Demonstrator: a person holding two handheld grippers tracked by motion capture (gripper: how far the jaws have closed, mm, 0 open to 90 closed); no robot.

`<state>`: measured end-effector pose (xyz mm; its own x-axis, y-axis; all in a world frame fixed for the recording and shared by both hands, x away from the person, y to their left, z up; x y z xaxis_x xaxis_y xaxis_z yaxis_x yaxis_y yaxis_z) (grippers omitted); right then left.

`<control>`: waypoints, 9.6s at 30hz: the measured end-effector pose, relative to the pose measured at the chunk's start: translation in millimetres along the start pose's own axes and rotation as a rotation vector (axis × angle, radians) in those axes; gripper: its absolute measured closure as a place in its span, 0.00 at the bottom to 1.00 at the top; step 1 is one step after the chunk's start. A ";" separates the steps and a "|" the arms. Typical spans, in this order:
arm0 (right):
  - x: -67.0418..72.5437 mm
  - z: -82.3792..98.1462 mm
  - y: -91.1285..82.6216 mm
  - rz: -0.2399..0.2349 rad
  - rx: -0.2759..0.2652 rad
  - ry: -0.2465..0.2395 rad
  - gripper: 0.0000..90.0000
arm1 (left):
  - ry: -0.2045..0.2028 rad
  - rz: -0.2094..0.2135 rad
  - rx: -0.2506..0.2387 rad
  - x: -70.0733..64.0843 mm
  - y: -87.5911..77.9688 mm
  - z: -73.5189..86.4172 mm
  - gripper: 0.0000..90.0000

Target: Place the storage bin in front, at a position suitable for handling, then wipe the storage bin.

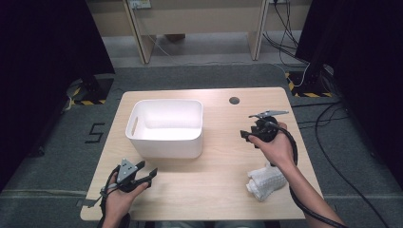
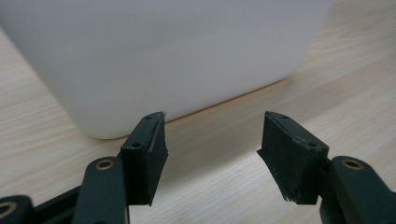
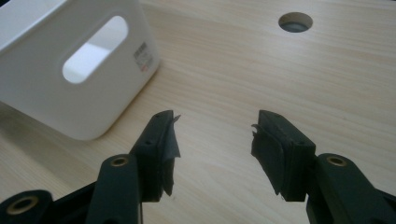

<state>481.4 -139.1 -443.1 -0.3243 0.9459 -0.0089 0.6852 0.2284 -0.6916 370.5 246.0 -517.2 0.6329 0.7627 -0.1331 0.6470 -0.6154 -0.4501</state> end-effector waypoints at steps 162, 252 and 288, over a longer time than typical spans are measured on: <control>21.0 -71.9 14.0 0.074 0.078 -0.009 0.66 | 0.164 0.122 -0.081 -87.8 40.8 -130.3 0.52; -35.3 -28.1 2.8 0.120 0.123 0.083 0.62 | 0.384 0.604 0.325 -244.7 169.1 -53.7 0.87; 0.7 -70.5 10.1 0.087 0.004 0.120 0.61 | 0.116 0.192 0.088 -77.5 2.5 -31.2 0.87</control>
<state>534.1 -119.9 -399.2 -0.1833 0.9829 0.0177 0.7044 0.1439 -0.6950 336.3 179.2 -480.5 0.7886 0.6023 -0.1239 0.4738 -0.7237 -0.5018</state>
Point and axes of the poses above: each handheld gripper's, and its own axes: y roughly forward along the jaws, z roughly out of its underside, x roughly to its left, the point moved 7 cm from there along y, roughly forward along the jaws, and after that the axes turned 14 degrees about z, right-handed, at the moved point
